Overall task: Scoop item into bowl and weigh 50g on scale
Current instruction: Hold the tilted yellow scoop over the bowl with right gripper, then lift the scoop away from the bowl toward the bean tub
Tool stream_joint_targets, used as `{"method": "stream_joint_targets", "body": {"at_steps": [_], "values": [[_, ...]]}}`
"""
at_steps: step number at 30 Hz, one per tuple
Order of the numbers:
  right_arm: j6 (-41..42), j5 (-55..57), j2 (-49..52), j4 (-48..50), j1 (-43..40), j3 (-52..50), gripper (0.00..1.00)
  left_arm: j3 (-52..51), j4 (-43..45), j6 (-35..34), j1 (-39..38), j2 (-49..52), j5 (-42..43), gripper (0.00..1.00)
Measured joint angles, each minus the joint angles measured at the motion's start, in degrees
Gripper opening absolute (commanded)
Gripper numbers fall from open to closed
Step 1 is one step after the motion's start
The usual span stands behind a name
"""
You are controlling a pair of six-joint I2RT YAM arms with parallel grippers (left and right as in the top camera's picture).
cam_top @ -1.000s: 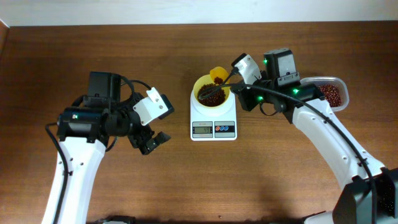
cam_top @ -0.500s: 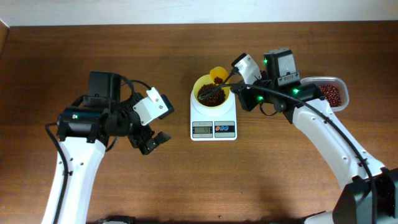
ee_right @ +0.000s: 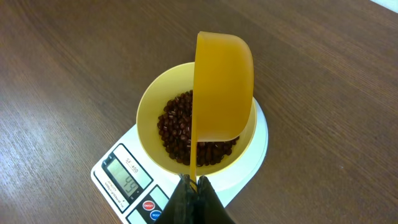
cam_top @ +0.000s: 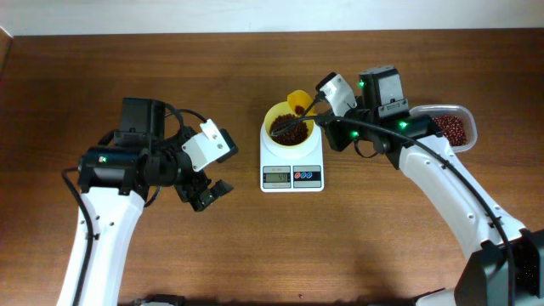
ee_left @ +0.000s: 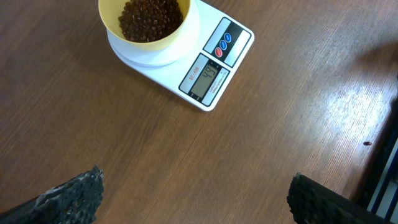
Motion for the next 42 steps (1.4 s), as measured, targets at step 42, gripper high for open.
{"method": "stream_joint_targets", "body": {"at_steps": [42], "values": [[20.5,-6.9,0.0,-6.9,-25.3,0.4,0.04,0.0,0.0,0.0,0.0,0.0,0.0,0.99]]}}
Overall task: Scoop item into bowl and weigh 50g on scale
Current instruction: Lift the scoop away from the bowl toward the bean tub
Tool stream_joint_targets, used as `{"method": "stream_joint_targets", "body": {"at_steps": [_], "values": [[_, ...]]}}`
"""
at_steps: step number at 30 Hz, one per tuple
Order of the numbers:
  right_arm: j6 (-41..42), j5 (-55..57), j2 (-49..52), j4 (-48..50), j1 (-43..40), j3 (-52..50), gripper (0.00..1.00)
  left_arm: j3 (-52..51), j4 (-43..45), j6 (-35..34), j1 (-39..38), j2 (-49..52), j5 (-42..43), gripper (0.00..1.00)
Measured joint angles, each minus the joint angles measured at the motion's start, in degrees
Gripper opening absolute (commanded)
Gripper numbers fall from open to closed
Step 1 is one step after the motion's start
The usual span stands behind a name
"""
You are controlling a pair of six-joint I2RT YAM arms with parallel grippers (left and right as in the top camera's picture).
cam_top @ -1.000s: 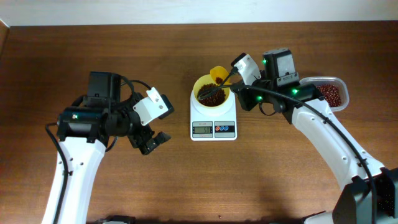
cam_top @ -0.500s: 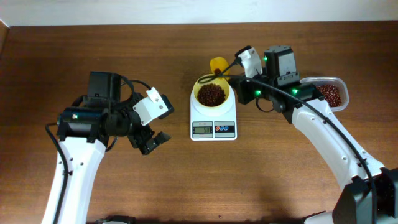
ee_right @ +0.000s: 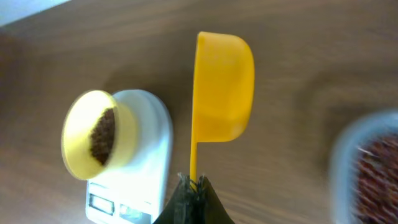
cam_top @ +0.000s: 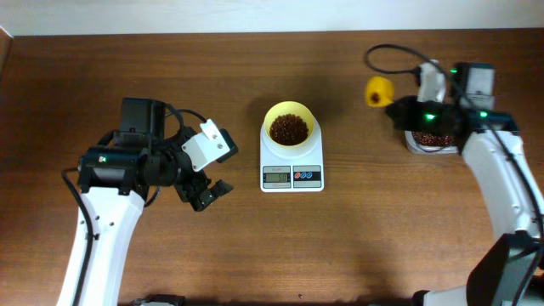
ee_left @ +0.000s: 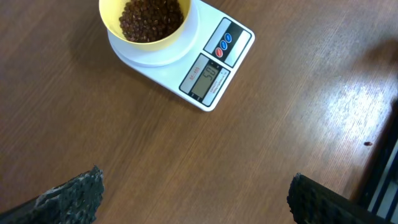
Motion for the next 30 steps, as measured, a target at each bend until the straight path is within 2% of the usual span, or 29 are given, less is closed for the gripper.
{"method": "stream_joint_targets", "body": {"at_steps": [5,9,12,16,24,30], "values": [[-1.8,0.7,-0.5,-5.6,-9.2,0.0,0.04,0.0,0.0,0.0,0.0,0.0,0.0,0.99],[-4.1,8.2,-0.7,-10.1,-12.2,0.1,0.04,0.0,0.0,0.0,0.0,0.0,0.0,0.99],[-6.5,18.7,-1.5,-10.6,-12.2,0.1,0.04,0.0,0.0,0.0,0.0,0.0,0.0,0.99],[-9.2,26.5,-4.1,-10.0,-11.9,0.2,0.04,0.0,0.0,0.0,0.0,0.0,0.0,0.99],[-15.4,41.2,-5.1,-9.6,-3.1,0.5,0.04,0.0,0.0,0.0,0.0,0.0,0.0,0.99],[-13.9,41.7,-5.7,-9.6,-3.1,3.1,0.04,0.0,0.0,0.0,0.0,0.0,0.0,0.99]]}}
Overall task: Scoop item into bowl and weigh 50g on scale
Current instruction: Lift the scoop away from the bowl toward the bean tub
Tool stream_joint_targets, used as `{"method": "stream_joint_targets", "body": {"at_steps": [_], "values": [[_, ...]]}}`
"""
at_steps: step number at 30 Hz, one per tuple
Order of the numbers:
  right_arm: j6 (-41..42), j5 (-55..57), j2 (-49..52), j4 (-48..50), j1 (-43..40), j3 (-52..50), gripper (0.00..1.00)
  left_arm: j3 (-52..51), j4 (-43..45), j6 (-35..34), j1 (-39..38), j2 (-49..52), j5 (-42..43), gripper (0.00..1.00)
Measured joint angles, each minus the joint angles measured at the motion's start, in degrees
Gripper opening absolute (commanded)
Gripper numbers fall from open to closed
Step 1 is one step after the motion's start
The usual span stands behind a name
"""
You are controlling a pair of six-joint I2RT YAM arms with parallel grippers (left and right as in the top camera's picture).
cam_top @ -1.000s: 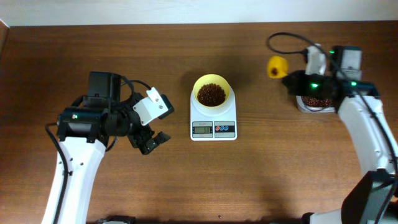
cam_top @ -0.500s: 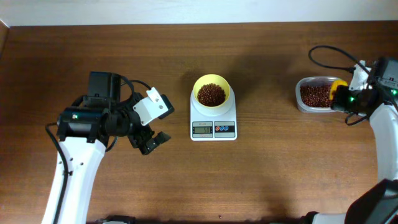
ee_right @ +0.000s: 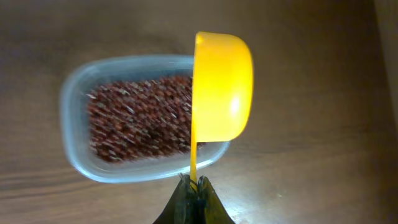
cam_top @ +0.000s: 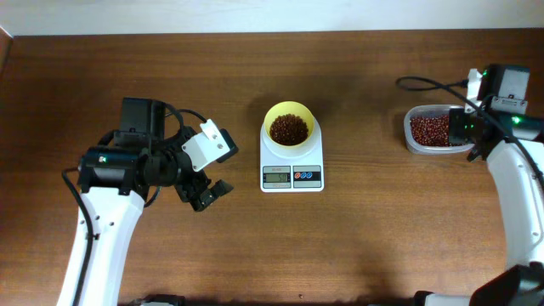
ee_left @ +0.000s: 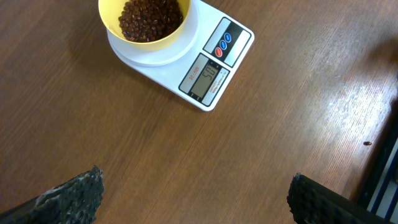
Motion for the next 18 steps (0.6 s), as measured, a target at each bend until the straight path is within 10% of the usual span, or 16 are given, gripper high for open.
{"method": "stream_joint_targets", "body": {"at_steps": [10,18], "values": [[2.0,-44.7,-4.2,-7.7,0.0,-3.0,0.04,0.0,0.0,0.0,0.0,0.0,0.0,0.99],[8.5,-52.5,-3.2,4.3,-0.1,-21.6,0.04,0.0,0.1,0.0,0.0,0.0,0.0,0.99]]}}
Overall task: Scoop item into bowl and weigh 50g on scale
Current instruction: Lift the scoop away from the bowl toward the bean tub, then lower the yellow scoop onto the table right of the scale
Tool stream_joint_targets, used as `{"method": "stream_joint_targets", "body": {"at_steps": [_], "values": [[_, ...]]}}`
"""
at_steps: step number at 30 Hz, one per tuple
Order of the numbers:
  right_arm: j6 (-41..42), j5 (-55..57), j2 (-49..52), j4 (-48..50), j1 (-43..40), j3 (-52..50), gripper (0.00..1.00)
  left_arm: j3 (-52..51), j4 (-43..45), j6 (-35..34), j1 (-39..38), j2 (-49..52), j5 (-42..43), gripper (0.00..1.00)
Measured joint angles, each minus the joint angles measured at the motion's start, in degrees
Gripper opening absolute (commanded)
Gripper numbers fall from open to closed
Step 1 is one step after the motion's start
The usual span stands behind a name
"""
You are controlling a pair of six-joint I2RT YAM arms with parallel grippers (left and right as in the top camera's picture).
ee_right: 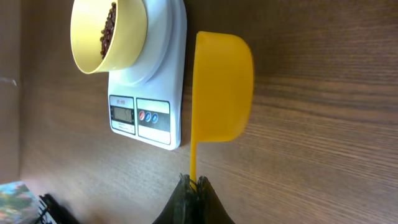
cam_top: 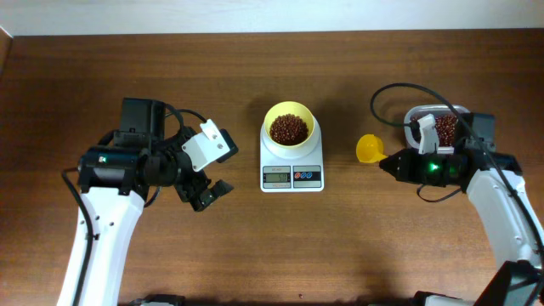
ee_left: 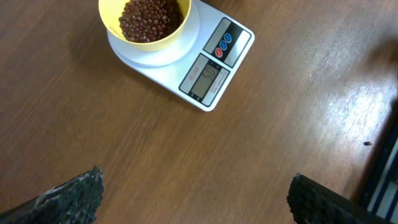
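A yellow bowl (cam_top: 269, 119) of red-brown beans stands on the white scale (cam_top: 291, 177) at mid-table. Its display digits are too small to read. My right gripper (cam_top: 389, 161) is shut on the handle of the yellow scoop (cam_top: 368, 148), which hangs on its side just right of the scale. In the right wrist view the scoop (ee_right: 222, 87) looks empty, with the bowl (ee_right: 134, 31) and scale (ee_right: 146, 118) to its left and my right gripper (ee_right: 193, 182) below. My left gripper (cam_top: 206, 194) is open over bare table left of the scale. Its wrist view shows the bowl (ee_left: 112, 28) and scale (ee_left: 214, 59) beyond the left gripper (ee_left: 196, 186).
A clear plastic container (cam_top: 433, 109) of red beans sits at the right, partly covered by my right arm and its cable. Brown wooden tabletop (cam_top: 280, 246) lies in front of the scale.
My right gripper has moved the scoop from over the bean container at the far right to a spot just right of the scale. The left arm has not moved.
The scoop was tipped over the bowl with the scale near 49. Then it was away to the right and the display read about 50. Then it hung over the bean container, and now it sits beside the scale. My left gripper stayed open throughout.
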Motion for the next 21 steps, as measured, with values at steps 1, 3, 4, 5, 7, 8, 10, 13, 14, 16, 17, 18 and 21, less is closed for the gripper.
{"method": "stream_joint_targets", "body": {"at_steps": [1,3,4,5,7,8,10,13,14,16,17,18,21], "values": [[1.1,-0.4,0.0,1.7,-0.2,-1.0,0.04,0.0,0.0,0.0,0.0,0.0,0.0,0.99],[3.1,-1.2,0.0,4.9,-2.1,-3.7,0.04,0.0,-0.1,0.0,0.0,0.0,0.0,0.99],[4.0,-1.4,0.0,6.0,-4.0,-5.5,0.04,0.0,-0.1,0.0,0.0,0.0,0.0,0.99],[4.2,-1.4,0.0,6.5,-5.1,-6.6,0.04,0.0,-0.1,0.0,0.0,0.0,0.0,0.99],[4.7,-1.9,0.0,7.0,-8.9,-9.2,0.04,0.0,-0.1,0.0,0.0,0.0,0.0,0.99],[5.0,-2.5,0.0,7.2,-10.1,-10.0,0.04,0.0,-0.1,0.0,0.0,0.0,0.0,0.99],[5.0,-3.3,0.0,7.2,-11.4,-10.6,0.08,0.0,-0.1,0.0,0.0,0.0,0.0,0.99],[5.0,-3.8,0.0,7.2,-11.5,-10.7,0.09,0.0,-0.1,0.0,0.0,0.0,0.0,0.99],[5.0,-3.8,0.0,7.2,-11.5,-10.7,0.09,0.0,-0.1,0.0,0.0,0.0,0.0,0.99],[5.0,-3.5,0.0,7.0,-11.5,-10.9,0.09,0.0,-0.1,0.0,0.0,0.0,0.0,0.99],[5.0,-3.2,0.0,6.7,-11.5,-11.0,0.09,0.0,-0.1,0.0,0.0,0.0,0.0,0.99],[5.0,-3.1,0.0,6.4,-11.5,-11.1,0.09,0.0,-0.1,0.0,0.0,0.0,0.0,0.99],[5.0,-2.7,0.0,4.1,-11.5,-11.1,0.08,0.0,-0.1,0.0,0.0,0.0,0.0,0.99]]}}
